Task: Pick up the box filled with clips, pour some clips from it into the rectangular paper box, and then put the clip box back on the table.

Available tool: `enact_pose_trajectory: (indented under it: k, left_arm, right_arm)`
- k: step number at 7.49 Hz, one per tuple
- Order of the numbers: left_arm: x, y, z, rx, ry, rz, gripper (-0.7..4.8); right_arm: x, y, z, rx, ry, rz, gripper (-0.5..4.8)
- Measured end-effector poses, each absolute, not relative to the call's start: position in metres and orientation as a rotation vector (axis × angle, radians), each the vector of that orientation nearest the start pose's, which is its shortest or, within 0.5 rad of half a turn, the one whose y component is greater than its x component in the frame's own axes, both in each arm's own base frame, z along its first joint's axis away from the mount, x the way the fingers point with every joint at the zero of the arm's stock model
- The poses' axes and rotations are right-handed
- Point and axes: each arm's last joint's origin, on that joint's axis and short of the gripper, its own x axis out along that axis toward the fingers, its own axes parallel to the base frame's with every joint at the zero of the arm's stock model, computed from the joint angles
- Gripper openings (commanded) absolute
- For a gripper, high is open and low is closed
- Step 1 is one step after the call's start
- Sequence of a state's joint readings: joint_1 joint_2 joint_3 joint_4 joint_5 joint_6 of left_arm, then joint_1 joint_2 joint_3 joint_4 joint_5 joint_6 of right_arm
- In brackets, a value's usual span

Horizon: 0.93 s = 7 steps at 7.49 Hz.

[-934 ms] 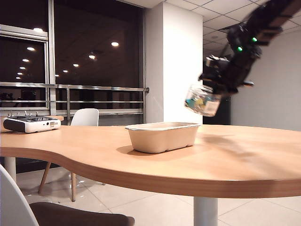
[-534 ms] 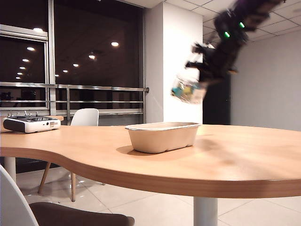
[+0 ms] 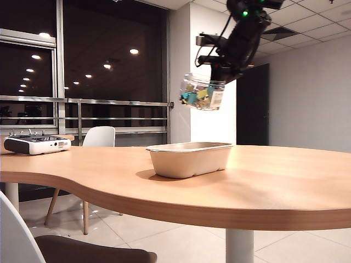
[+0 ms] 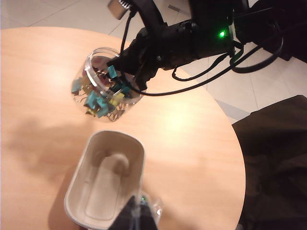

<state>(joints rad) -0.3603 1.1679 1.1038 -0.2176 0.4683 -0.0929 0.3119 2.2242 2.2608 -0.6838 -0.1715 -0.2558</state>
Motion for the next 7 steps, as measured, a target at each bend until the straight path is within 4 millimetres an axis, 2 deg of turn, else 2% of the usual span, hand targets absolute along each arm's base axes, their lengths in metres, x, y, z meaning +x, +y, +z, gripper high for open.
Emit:
enact_pose_trajectory:
  k: [1, 2, 3, 4, 7]
  left_arm:
    - [0.234, -0.102, 0.365, -0.103, 0.327, -0.809, -0.06]
    - [0.234, -0.102, 0.365, -0.096, 0.323, -0.81, -0.06]
    - [0.234, -0.102, 0.365, -0.096, 0.322, -0.81, -0.06]
    - [0.234, -0.102, 0.364, -0.096, 0.322, -0.81, -0.06]
    - [0.234, -0.102, 0.365, -0.096, 0.322, -0.81, -0.06]
  right_arm:
    - [0.469, 0.169, 0.325, -0.315, 0.586, 0.557, -0.05]
    - [0.445, 0.165, 0.358, -0.355, 0.566, 0.56, -0.05]
    - [0.452, 0.163, 0.347, -0.355, 0.543, 0.547, -0.05]
    - [0.46, 0.166, 0.317, -0.355, 0.553, 0.55, -0.05]
    - [0.468, 0.169, 0.298, -0.344, 0.461, 0.542, -0.05]
